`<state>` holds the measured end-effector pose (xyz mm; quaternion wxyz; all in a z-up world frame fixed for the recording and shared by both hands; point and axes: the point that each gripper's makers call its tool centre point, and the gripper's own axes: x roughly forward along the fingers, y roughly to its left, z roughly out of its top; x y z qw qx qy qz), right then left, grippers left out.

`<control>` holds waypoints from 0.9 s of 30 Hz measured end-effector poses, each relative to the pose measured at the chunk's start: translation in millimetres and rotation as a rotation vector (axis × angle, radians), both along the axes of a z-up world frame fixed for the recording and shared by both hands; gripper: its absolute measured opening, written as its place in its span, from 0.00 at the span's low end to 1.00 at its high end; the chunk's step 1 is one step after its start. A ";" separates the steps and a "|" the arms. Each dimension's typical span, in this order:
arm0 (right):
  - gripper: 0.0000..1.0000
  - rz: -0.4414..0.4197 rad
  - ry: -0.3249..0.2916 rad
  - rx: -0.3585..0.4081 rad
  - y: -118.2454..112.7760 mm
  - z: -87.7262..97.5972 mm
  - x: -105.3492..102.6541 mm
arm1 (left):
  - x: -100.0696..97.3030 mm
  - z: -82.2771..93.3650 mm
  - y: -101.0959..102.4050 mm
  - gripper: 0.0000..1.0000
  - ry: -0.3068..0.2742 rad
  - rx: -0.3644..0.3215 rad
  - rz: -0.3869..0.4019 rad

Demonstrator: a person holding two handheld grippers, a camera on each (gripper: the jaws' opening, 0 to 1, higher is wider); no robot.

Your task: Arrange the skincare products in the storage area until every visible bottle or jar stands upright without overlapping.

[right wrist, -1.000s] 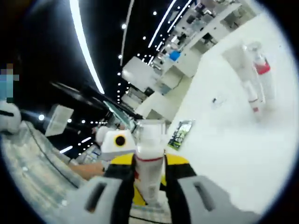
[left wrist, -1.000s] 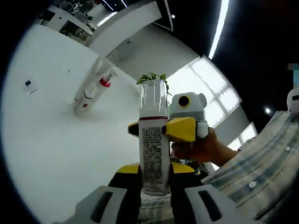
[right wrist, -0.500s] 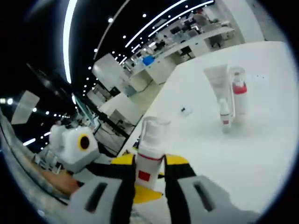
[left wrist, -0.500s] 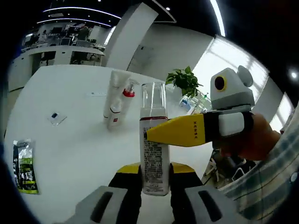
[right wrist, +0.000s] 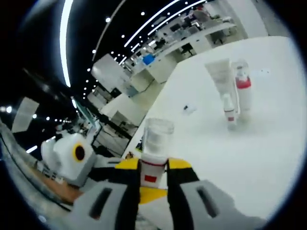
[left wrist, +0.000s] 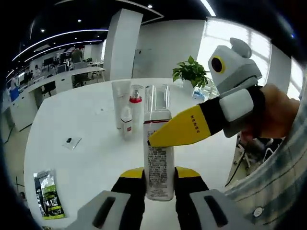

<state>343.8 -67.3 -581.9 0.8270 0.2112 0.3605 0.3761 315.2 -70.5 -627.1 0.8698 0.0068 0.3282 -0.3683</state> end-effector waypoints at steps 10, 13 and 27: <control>0.18 -0.024 -0.218 -0.220 -39.6 -12.6 34.4 | 1.7 -16.2 26.8 0.37 0.077 -0.016 0.103; 0.18 -0.041 -0.250 -0.265 -50.4 -17.7 42.3 | 1.8 -17.2 35.1 0.37 0.073 -0.019 0.125; 0.19 -0.181 -0.425 -0.449 -114.9 -59.8 104.2 | -21.2 -34.0 71.2 0.39 0.165 -0.010 0.203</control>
